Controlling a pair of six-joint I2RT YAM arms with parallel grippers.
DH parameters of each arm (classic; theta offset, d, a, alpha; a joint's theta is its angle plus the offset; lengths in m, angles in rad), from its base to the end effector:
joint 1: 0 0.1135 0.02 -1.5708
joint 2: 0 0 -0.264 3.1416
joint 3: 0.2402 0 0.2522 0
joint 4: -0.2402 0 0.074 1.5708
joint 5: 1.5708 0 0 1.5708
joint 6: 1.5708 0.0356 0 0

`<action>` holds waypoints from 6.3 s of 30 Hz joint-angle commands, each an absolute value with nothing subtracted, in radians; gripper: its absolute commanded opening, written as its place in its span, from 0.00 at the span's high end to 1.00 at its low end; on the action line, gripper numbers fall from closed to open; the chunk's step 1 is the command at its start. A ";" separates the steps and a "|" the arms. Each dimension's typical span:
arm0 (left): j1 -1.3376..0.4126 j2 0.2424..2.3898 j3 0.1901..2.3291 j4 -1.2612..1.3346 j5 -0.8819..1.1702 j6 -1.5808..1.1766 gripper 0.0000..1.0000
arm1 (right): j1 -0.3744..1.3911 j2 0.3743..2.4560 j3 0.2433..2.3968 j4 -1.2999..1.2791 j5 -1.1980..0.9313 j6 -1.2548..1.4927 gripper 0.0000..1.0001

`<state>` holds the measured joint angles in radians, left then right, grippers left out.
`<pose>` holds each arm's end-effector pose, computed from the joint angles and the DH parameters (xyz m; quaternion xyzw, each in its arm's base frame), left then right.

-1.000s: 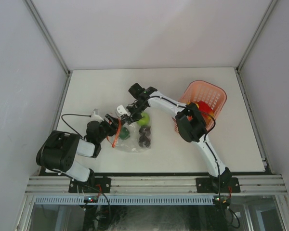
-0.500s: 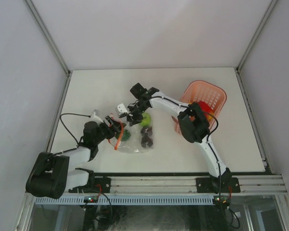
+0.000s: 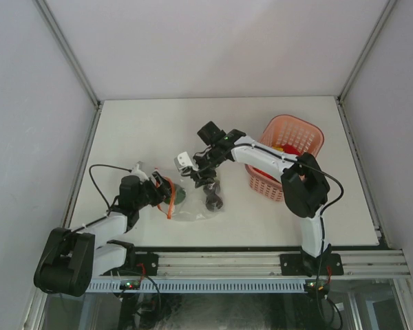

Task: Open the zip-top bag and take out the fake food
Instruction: Pick up the fake fruit from the zipper food storage bag.

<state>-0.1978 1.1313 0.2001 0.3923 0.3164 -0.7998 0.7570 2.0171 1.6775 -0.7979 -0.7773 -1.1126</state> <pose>0.1886 -0.0491 0.1363 -0.1804 0.8434 -0.3534 0.3623 0.2930 0.3111 0.2364 -0.7755 0.4713 0.3291 0.2612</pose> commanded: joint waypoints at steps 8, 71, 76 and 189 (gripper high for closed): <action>-0.201 1.097 0.185 0.394 0.418 -0.776 0.21 | 0.854 2.061 1.603 -0.495 -0.673 -0.721 0.79; -0.250 0.335 0.366 -0.552 -0.028 -0.873 0.65 | 0.765 1.995 1.524 -0.504 -0.385 -0.642 0.88; -0.250 0.232 0.430 -0.653 -0.089 -0.885 0.66 | 0.759 1.922 1.531 -0.535 -0.490 -0.639 0.80; -0.539 0.271 0.338 0.071 0.107 -0.823 0.00 | 0.043 1.185 1.321 -0.771 -1.189 -0.594 0.93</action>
<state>-0.5465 0.3504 0.3374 0.2550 0.2558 -0.9340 0.1661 1.2175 1.3491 -0.8516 -1.1526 -0.7654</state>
